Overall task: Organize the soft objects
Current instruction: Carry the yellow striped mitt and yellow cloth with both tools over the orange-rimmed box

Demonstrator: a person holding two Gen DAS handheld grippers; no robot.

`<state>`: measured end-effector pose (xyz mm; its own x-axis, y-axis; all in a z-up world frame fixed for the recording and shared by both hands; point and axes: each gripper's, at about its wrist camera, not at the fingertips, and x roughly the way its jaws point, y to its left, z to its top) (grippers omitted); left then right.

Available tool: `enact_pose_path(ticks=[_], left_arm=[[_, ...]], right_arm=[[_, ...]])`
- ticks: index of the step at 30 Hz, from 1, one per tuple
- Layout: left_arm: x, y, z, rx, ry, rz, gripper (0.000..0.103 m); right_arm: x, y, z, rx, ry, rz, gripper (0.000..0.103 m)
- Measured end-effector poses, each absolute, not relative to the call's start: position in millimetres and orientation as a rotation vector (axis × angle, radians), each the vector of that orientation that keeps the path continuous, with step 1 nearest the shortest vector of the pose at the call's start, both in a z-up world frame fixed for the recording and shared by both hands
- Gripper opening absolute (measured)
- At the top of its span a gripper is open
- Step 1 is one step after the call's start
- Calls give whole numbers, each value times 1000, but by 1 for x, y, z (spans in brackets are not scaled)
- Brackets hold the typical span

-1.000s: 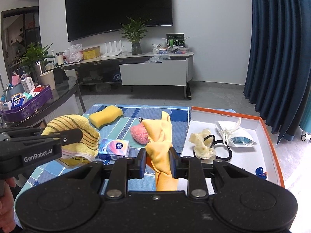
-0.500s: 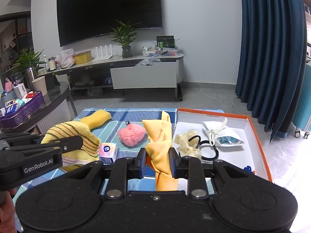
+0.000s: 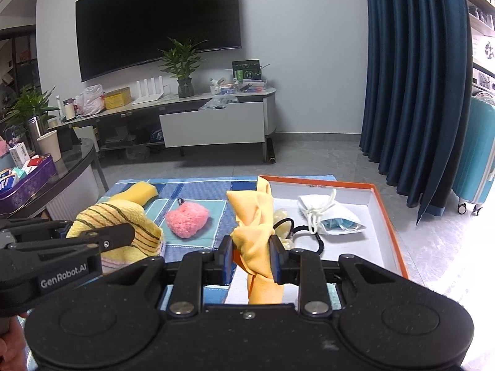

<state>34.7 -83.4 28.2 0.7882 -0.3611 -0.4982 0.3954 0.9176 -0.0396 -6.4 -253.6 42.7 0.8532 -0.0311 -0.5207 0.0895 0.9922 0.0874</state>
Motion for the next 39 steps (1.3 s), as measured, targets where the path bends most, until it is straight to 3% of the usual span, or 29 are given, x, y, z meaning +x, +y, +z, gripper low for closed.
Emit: enact_pose_path(ticks=[39], left_arm=[[48, -153, 34, 100, 541, -535, 23]], right_arm=[[-12, -316, 44, 197, 541, -198, 31]])
